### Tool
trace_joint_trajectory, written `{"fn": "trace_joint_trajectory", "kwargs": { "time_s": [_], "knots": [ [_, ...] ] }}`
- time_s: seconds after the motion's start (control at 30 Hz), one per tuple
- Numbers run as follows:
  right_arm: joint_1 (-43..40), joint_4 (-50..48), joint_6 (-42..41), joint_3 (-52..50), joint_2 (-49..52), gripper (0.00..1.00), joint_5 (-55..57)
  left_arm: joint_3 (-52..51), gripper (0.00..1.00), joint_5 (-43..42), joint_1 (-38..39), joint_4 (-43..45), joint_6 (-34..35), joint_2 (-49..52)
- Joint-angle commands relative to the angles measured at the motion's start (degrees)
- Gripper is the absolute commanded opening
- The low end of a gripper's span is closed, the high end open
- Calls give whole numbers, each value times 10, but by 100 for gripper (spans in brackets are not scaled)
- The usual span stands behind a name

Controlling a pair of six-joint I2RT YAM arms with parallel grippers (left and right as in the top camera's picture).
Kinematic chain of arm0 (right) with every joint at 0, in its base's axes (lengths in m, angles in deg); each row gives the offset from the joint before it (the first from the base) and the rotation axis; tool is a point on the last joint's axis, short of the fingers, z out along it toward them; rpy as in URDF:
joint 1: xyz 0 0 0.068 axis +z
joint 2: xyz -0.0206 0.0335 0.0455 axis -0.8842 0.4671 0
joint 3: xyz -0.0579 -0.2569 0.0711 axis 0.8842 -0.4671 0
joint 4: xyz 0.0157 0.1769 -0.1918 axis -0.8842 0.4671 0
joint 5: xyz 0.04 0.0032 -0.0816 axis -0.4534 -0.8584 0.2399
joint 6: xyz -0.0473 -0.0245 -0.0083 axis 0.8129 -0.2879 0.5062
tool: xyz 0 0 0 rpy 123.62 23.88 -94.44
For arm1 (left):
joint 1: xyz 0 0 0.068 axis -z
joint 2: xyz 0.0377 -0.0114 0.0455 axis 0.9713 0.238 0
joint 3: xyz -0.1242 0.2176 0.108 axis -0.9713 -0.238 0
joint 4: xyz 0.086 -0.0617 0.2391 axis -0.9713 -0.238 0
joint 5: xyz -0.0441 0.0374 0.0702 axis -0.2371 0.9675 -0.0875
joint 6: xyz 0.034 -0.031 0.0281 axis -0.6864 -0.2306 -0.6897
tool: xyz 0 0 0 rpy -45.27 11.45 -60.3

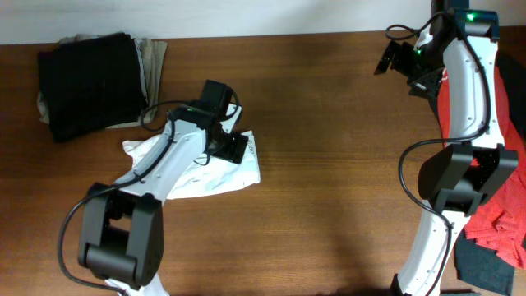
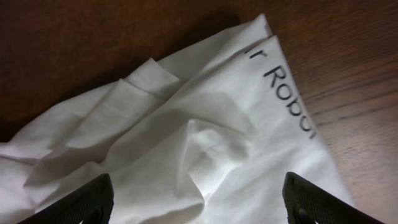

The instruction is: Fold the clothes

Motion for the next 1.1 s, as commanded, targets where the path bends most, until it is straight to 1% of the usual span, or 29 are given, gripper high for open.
{"fn": "trace_joint_trajectory", "kwargs": {
  "time_s": [0.0,0.1,0.2,0.27,0.3,0.37,0.47,0.5,0.53,0.6,0.63,0.67,0.7,0.73,0.77,0.8,0.9,1.03,1.07],
  "knots": [
    [0,0,2,3,-8,99,5,0,87,19,4,0,-11,14],
    [0,0,2,3,-8,99,5,0,87,19,4,-3,-11,14],
    [0,0,2,3,-8,99,5,0,87,61,4,-4,-11,20],
    [0,0,2,3,-8,99,5,0,85,64,4,-13,-11,23],
    [0,0,2,3,-8,99,5,0,79,64,4,-15,-11,23],
    [0,0,2,3,-8,99,5,0,71,64,4,-22,-11,23],
    [0,0,2,3,-8,99,5,0,63,64,4,-36,-11,23],
    [0,0,2,3,-8,99,5,0,57,64,4,-38,-11,23],
    [0,0,1,3,-8,99,5,0,54,64,4,-40,-11,23],
    [0,0,2,3,-8,99,5,0,54,64,4,-40,-11,23],
    [0,0,2,3,-8,98,5,0,52,65,4,-40,-12,23],
    [0,0,2,3,-8,99,5,0,43,76,4,-40,-11,23],
    [0,0,2,3,-8,99,5,0,31,89,4,-40,-11,23],
    [0,0,2,3,-8,99,5,0,14,106,4,-43,-11,23],
    [0,0,2,3,-8,99,5,1,5,109,4,-46,-11,23],
    [0,0,2,3,-8,99,5,4,1,110,4,-54,-8,23],
    [0,0,2,3,-8,99,5,23,1,132,3,-92,27,23],
    [0,0,1,3,-8,99,5,46,1,206,-1,-159,87,21],
    [0,0,2,3,-8,99,5,49,1,220,-7,-182,112,21]
  ]
}}
